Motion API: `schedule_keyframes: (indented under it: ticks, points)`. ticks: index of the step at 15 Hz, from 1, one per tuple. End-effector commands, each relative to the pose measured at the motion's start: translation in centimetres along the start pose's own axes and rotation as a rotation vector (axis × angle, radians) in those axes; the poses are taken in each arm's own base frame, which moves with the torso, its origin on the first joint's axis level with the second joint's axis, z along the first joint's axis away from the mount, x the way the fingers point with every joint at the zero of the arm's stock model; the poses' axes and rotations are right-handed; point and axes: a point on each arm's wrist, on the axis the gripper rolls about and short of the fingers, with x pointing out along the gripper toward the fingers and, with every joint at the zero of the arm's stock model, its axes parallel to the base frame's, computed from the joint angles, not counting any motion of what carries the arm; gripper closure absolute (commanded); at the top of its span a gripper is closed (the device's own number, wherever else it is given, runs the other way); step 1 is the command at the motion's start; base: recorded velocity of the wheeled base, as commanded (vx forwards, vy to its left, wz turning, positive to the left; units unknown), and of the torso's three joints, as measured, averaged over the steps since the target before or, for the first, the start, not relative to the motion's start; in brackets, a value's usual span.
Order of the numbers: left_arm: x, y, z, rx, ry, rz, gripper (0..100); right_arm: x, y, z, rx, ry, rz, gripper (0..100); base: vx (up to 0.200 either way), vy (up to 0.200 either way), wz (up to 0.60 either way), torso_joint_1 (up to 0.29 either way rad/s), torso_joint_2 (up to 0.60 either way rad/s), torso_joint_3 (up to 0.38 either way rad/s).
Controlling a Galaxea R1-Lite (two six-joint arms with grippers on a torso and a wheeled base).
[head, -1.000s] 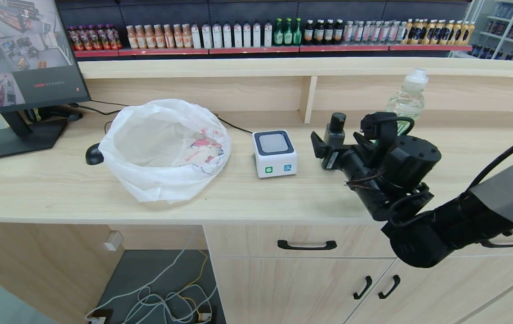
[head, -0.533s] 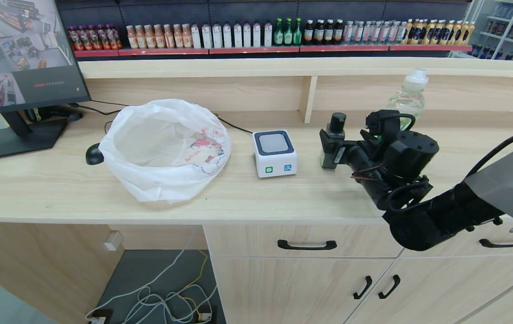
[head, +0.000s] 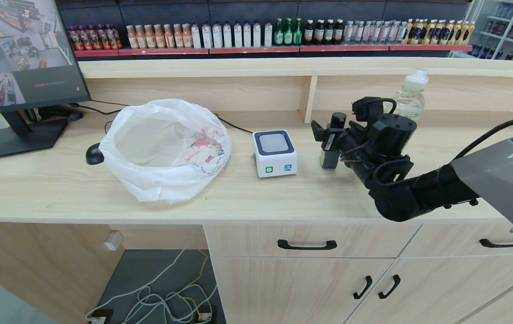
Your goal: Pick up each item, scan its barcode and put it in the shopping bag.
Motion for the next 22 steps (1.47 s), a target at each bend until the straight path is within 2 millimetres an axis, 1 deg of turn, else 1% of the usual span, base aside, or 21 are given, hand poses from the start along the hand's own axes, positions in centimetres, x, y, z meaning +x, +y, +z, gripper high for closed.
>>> schedule_keyframes:
  ticks: [1,5,11,18,22]
  points:
    - [0.0,0.0,0.0,-0.001,0.000,0.001,0,0.9,-0.3,-0.7,-0.004,0.002,-0.010,0,0.000,0.000,0.00,0.000,0.00,0.000]
    - [0.0,0.0,0.0,-0.001,0.000,0.001,0,1.0,-0.5,-1.3,0.009,0.016,-0.015,0,0.000,0.000,0.00,0.000,0.00,0.000]
    - [0.0,0.0,0.0,-0.001,0.000,0.001,0,1.0,-0.4,-1.4,0.009,0.018,-0.020,0,0.000,0.000,0.00,0.000,0.00,0.000]
    - [0.0,0.0,0.0,-0.001,0.000,0.001,0,-0.1,-0.5,-3.1,0.004,0.050,-0.015,0,0.000,0.000,0.00,0.000,0.00,0.000]
    - [0.0,0.0,0.0,-0.001,0.000,0.001,0,-0.3,-0.4,-3.5,0.003,0.055,-0.009,0,0.000,0.000,0.00,0.000,0.00,0.000]
